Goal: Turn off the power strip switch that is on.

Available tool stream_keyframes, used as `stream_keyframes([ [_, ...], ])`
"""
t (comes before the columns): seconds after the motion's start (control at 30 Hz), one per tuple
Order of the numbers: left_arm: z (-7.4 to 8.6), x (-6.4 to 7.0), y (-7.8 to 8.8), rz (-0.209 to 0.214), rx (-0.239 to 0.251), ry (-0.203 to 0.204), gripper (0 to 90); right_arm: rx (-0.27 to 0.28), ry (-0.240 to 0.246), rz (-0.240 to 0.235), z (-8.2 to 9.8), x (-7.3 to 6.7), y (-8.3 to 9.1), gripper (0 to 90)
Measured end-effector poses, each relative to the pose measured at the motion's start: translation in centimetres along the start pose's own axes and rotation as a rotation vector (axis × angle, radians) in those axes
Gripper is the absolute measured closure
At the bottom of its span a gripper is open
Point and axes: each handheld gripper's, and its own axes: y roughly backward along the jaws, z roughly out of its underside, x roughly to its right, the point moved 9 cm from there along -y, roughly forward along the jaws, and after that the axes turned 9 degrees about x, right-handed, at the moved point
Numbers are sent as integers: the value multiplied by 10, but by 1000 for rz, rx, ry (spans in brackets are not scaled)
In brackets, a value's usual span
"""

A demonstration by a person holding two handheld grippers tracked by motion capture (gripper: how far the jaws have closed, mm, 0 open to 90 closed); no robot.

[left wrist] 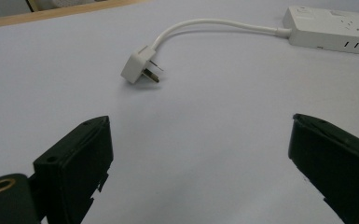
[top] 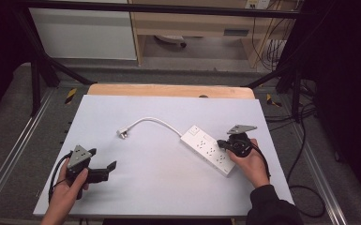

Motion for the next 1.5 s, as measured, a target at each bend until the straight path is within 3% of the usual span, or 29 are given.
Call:
stream_keyframes([
  [0.67, -1, 1, 0, 3, 3, -1, 62, -2, -13, -6, 2, 1, 0, 900],
  [1.5, -2, 0, 2, -2, 12, -5, 63, 70, -24, -61, -14, -13, 0, 900],
])
